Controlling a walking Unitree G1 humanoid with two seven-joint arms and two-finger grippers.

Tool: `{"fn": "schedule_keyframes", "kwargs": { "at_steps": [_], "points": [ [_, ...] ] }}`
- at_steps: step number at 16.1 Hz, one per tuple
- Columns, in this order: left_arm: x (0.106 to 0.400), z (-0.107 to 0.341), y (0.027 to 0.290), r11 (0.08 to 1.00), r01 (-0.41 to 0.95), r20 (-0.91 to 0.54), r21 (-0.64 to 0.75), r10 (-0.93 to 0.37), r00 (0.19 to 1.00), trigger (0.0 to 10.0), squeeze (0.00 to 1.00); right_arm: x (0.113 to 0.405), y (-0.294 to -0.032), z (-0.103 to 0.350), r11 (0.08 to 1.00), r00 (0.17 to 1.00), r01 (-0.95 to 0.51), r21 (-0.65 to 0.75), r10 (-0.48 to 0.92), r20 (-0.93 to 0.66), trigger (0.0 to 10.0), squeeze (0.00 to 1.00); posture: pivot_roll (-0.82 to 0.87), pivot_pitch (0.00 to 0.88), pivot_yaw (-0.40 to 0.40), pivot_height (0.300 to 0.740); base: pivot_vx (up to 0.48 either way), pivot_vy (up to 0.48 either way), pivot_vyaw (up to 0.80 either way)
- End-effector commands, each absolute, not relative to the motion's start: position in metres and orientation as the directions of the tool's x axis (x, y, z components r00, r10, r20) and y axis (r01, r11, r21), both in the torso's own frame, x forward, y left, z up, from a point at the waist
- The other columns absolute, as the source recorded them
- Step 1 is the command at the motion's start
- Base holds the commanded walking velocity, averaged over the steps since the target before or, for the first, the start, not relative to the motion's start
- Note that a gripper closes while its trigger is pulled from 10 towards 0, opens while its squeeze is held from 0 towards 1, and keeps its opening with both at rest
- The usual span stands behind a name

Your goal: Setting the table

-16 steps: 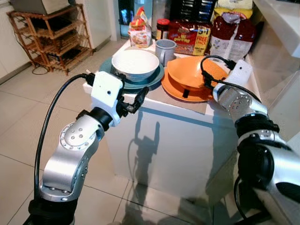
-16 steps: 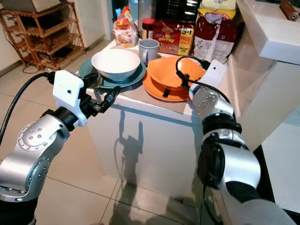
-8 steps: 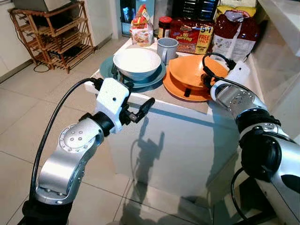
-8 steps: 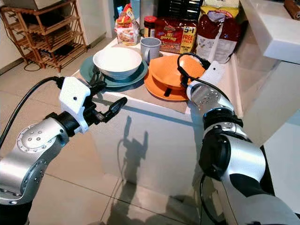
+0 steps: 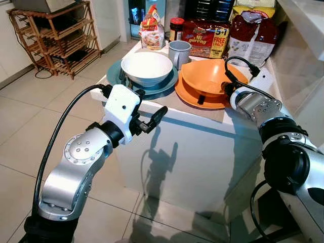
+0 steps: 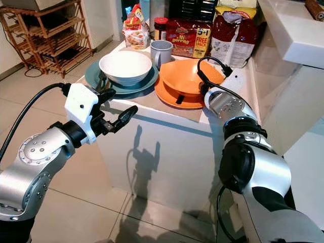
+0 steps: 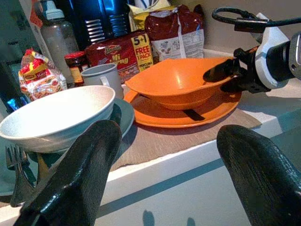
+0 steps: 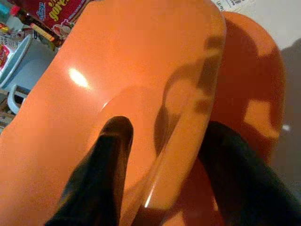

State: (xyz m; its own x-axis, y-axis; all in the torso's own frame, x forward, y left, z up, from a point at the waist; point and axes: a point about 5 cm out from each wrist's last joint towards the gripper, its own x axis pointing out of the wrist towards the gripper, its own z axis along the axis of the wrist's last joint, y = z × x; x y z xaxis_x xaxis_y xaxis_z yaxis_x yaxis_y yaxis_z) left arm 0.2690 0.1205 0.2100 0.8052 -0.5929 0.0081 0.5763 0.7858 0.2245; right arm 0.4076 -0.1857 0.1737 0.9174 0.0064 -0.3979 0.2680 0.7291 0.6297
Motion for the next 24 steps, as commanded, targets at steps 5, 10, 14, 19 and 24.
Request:
{"fn": "schedule_keyframes", "kwargs": {
  "at_steps": [5, 10, 14, 19, 24],
  "points": [
    [0.269, 0.211, 0.118, 0.771, 0.589, -0.005, 0.24, -0.606, 0.795, 10.0, 0.0, 0.41, -0.185, 0.183, 0.708, 0.924, 0.257, 0.658, 0.021, -0.383, 0.0, 0.0, 0.03, 0.0, -0.03, 0.74, 0.0, 0.0, 0.0],
    [0.27, 0.211, 0.117, 0.77, 0.589, -0.002, 0.246, -0.607, 0.795, 10.0, 0.0, 0.408, -0.191, 0.178, 0.684, 0.919, 0.283, 0.673, 0.009, -0.395, 0.0, 0.0, 0.03, 0.0, -0.031, 0.74, 0.0, 0.0, 0.0],
    [0.27, 0.21, 0.115, 0.772, 0.59, 0.004, 0.236, -0.608, 0.794, 10.0, 0.0, 0.406, -0.202, 0.178, 0.634, 0.924, 0.3, 0.713, -0.008, -0.382, 0.0, 0.0, 0.02, 0.0, -0.025, 0.74, 0.0, 0.0, 0.0],
    [0.272, 0.211, 0.118, 0.809, 0.544, 0.033, 0.224, -0.564, 0.825, 10.0, 0.0, 0.404, -0.209, 0.189, 0.631, 0.966, 0.18, 0.755, 0.033, -0.258, 0.0, 0.0, 0.01, 0.0, -0.028, 0.74, 0.0, 0.0, 0.0],
    [0.272, 0.21, 0.121, 0.84, 0.495, 0.053, 0.223, -0.517, 0.854, 10.0, 0.0, 0.387, -0.216, 0.211, 0.695, 0.994, -0.043, 0.718, 0.102, -0.039, 0.0, 0.0, 0.01, 0.007, -0.026, 0.74, 0.0, 0.0, 0.0]
  ]
}}
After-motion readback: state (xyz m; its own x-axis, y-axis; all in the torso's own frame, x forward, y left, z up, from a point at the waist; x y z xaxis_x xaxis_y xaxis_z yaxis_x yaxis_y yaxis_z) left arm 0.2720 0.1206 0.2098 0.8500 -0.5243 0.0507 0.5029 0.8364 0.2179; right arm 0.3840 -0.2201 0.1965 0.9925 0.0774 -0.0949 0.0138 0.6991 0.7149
